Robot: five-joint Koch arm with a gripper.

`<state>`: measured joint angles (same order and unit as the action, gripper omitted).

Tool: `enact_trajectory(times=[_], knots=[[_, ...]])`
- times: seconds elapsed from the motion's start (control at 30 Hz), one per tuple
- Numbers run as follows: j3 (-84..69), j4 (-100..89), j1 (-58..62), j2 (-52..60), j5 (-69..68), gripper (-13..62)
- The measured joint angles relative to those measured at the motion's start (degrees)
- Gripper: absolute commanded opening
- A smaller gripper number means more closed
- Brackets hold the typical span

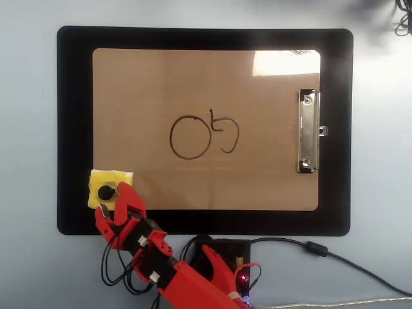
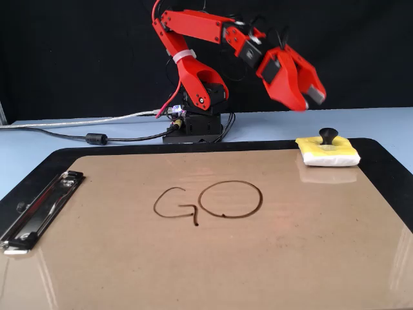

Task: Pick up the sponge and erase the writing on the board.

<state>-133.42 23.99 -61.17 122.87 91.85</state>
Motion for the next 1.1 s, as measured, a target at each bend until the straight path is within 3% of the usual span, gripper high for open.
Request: enact_trajectory(times=[0.3,0.73,0.83,1.1], knots=[[-8.0,-27.16,-2.55,-14.85,-2.11,32.6],[-8.0,-35.51,-3.78,-24.17,-2.37,31.6],[-8.53,-35.86,-3.78,-24.61,-2.29,24.2],[-11.43,-43.07,-2.37,-26.02,-2.55,-8.0]])
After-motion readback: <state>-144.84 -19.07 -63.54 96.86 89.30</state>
